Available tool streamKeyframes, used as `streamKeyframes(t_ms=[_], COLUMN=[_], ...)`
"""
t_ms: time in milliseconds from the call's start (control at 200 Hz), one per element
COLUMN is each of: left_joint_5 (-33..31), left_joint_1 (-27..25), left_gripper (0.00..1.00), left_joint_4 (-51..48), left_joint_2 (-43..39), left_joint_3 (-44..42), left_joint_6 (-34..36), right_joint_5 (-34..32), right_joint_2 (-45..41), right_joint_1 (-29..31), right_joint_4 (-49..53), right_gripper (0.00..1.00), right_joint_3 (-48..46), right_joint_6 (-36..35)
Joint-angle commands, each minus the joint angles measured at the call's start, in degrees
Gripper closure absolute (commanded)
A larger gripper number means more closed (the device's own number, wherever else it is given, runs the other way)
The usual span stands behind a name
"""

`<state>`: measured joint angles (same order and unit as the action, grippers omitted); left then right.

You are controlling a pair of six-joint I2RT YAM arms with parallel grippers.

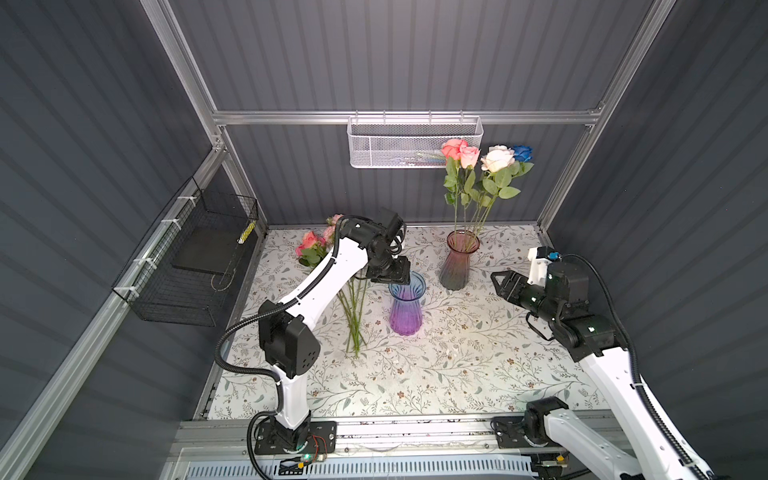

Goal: Arrange the flowers into the vase
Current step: 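Drag the blue-to-purple vase nearer the robot with the left gripper, then release the vase and grasp a pink rose stem from the bunch with the left gripper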

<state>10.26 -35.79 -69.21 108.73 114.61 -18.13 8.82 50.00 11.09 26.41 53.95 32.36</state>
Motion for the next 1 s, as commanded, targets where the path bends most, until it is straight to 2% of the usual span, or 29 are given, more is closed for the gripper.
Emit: streamKeyframes(t_ms=[0,85,185,255,310,390,470,655,770,996], left_joint_5=[-3.3,-5.3,-13.8,-22.7,-26.7,-25.2,-22.7,-17.9,-13.6,-12.9], left_joint_1=[0.5,1.0,1.4,1.9,3.8,9.3,13.6,19.1,21.4,23.1], left_gripper=[0.29,0.28,0.28,0.29,0.3,0.35,0.4,0.54,0.59,0.69], left_joint_4=[-0.4,-1.5,0.5,6.5,11.7,19.8,26.2,31.9,36.4,37.5], left_joint_2=[-4.4,-5.7,-10.7,-17.4,-22.8,-29.2,-31.7,-22.9,-15.5,-1.8], left_joint_3=[3.3,5.8,3.0,-6.9,-16.4,-29.4,-39.8,-42.8,-41.2,-35.4], left_joint_6=[2.5,3.7,3.8,2.6,0.5,-3.7,-5.8,-7.6,-6.6,-5.6], right_joint_5=[0.3,0.8,2.6,4.5,5.6,4.3,3.0,3.1,2.7,2.8], right_joint_2=[0.4,0.7,0.6,0.2,-0.2,-0.7,-1.0,-0.7,0.9,4.1], right_joint_1=[0.3,0.3,0.4,1.2,2.8,6.4,9.7,12.2,12.2,12.3], right_joint_4=[1.2,1.6,1.6,0.7,-0.3,-0.2,0.0,-2.9,-3.8,-5.8], right_gripper=[0.38,0.38,0.39,0.41,0.44,0.48,0.53,0.72,0.75,0.76], right_joint_3=[2.1,2.5,2.4,1.7,0.9,0.5,0.1,-2.6,-3.7,-4.0], right_joint_6=[-1.2,-1.7,-1.8,-1.5,-1.8,-3.2,-4.4,-3.9,-3.8,-4.0])
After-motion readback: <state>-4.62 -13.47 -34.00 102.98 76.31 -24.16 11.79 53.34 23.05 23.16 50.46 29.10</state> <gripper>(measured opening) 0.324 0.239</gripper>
